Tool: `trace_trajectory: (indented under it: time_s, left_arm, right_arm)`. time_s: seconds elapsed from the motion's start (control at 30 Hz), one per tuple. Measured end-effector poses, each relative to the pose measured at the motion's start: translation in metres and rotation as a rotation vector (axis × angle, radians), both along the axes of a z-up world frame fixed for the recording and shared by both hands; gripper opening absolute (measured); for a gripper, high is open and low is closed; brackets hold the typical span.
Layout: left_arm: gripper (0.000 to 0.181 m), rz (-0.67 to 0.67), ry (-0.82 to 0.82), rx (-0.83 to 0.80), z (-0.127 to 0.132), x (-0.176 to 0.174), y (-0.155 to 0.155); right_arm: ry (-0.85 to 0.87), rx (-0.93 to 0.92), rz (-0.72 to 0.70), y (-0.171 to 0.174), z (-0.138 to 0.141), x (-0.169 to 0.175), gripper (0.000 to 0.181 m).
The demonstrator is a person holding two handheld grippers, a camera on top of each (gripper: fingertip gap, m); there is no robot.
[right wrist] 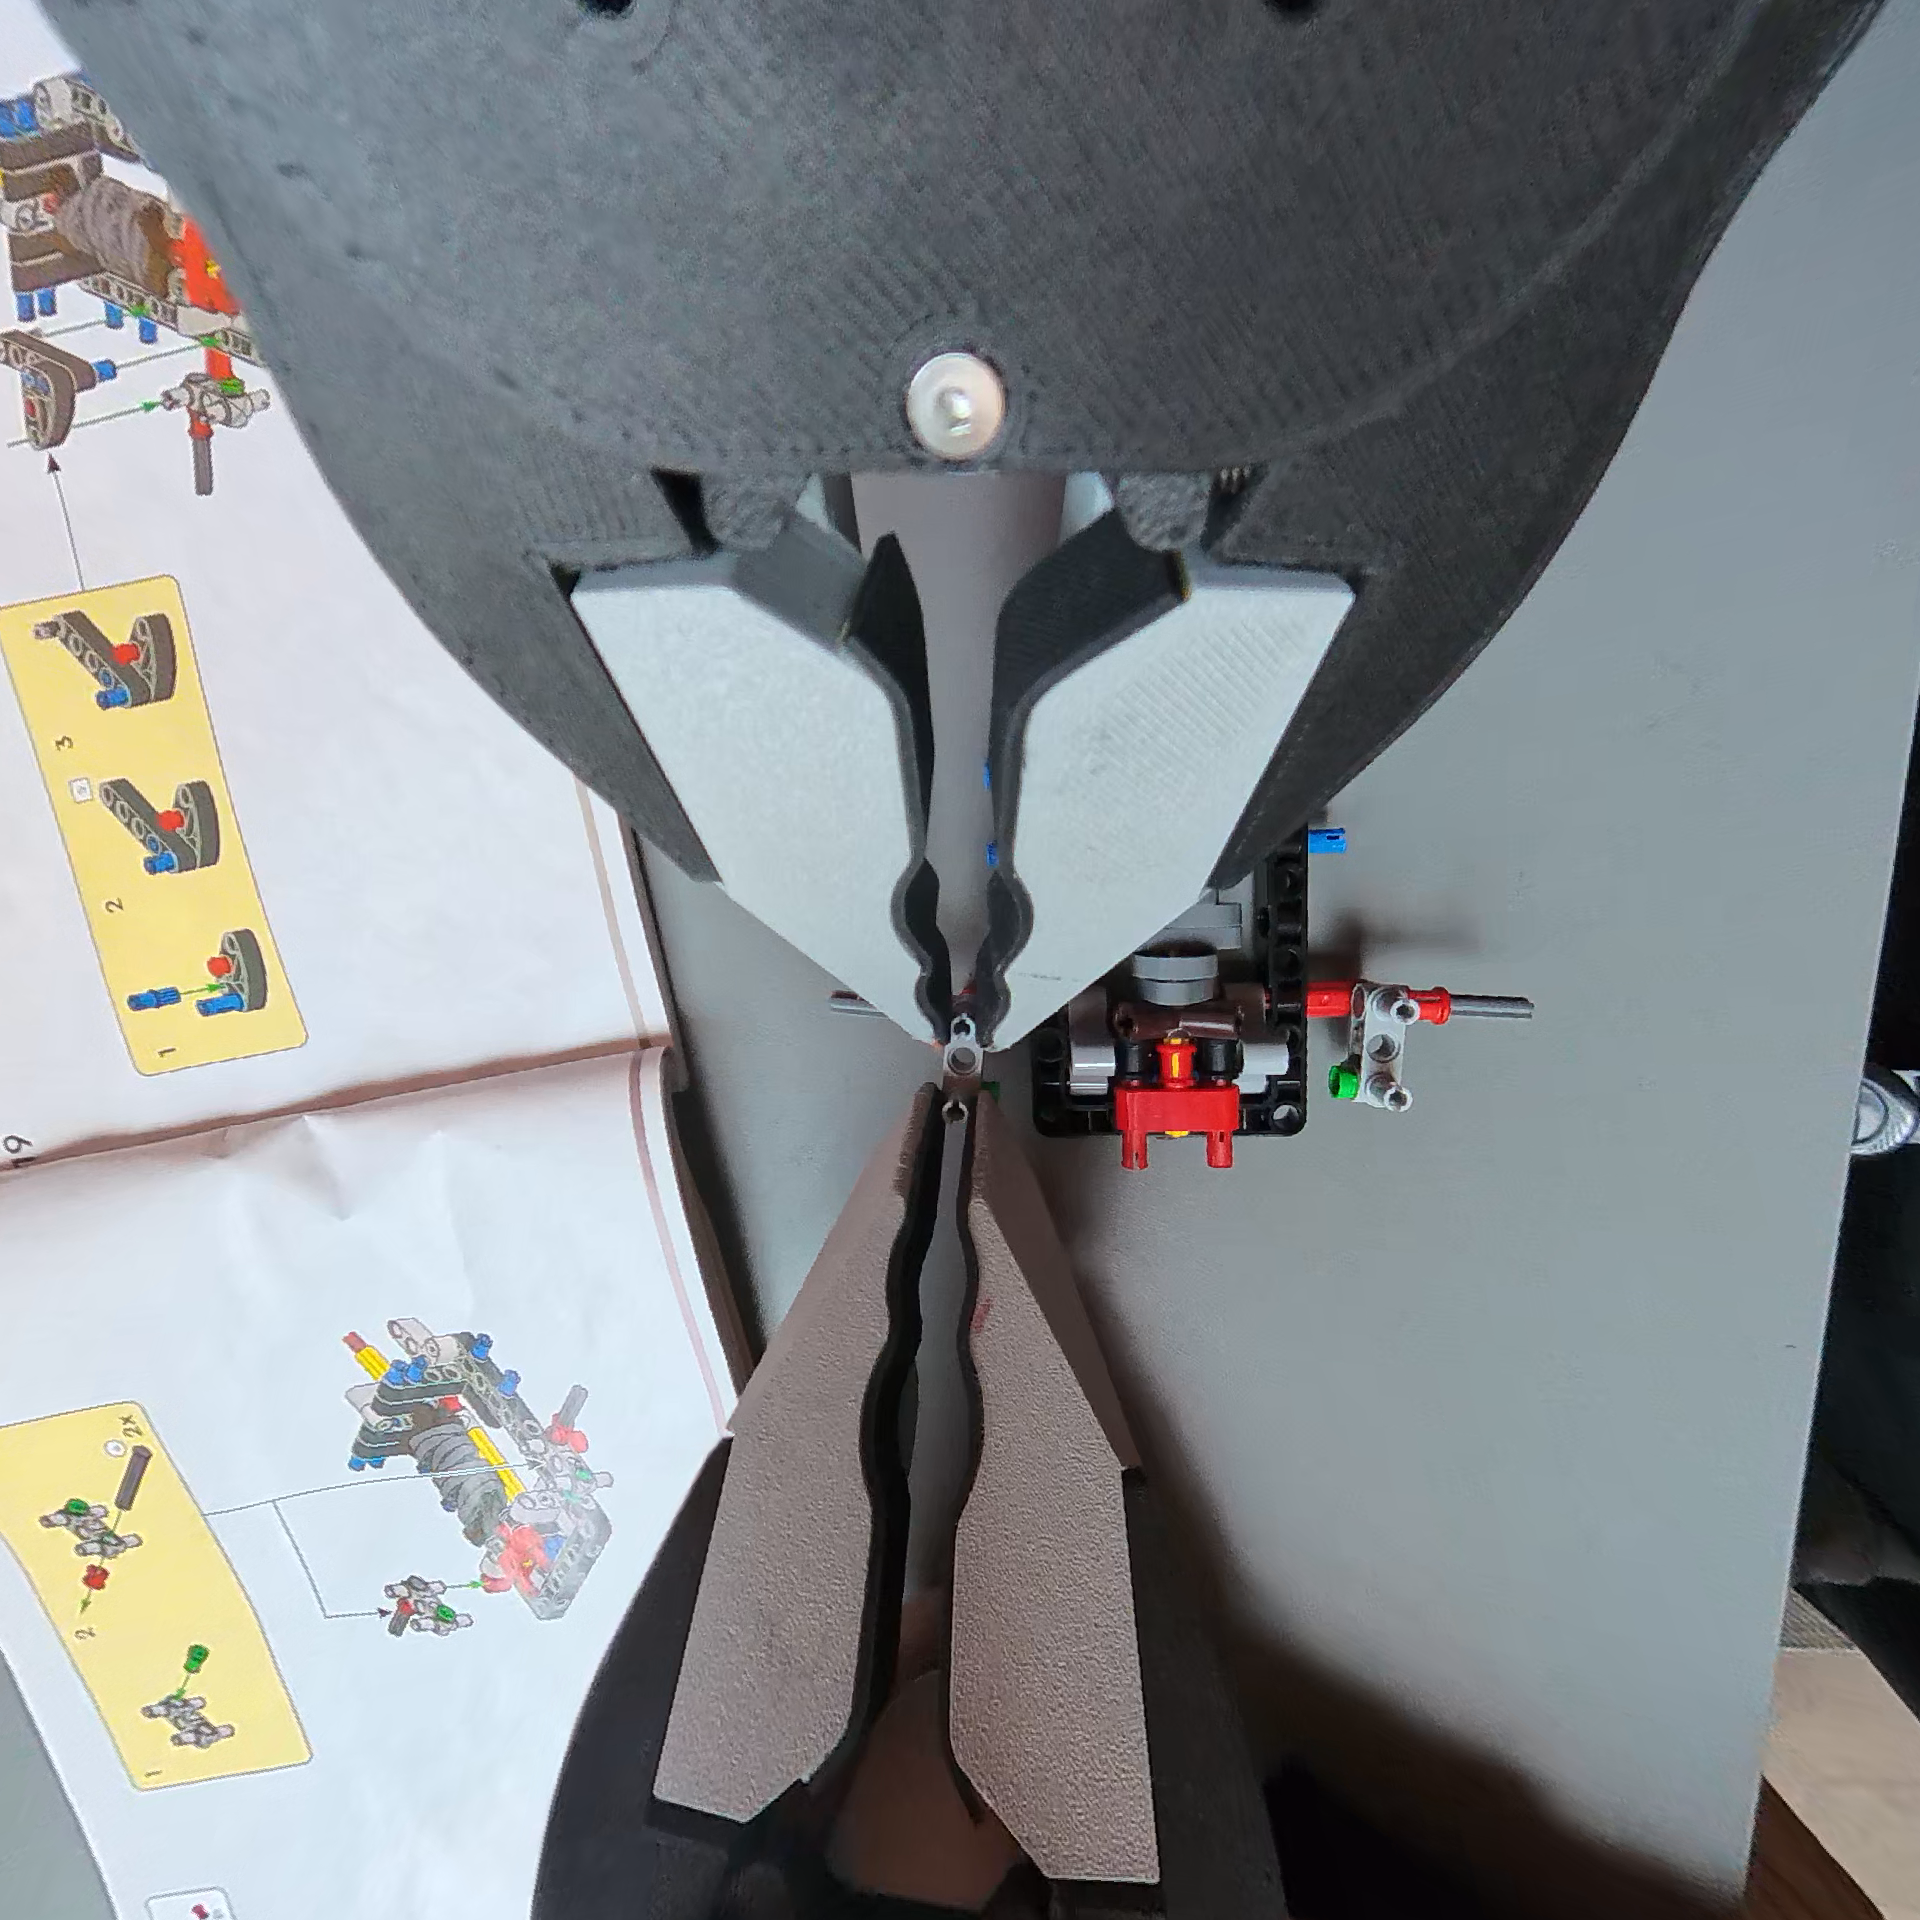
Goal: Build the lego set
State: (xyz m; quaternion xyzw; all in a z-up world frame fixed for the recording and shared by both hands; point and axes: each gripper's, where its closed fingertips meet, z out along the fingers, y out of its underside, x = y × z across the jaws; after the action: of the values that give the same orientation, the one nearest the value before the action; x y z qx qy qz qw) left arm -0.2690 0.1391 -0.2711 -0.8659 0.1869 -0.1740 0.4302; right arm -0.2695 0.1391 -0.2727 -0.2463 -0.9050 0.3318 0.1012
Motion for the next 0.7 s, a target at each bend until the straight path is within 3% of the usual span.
trace_trajectory:
  time_s: [0.7]
  left_arm:
    - [0.002,-0.023,0.242,0.050,0.0003,0.0061,0.0006]
  right_arm:
    - [0.126,0.115,0.084,0.0024,-0.0012,0.0065,0.002]
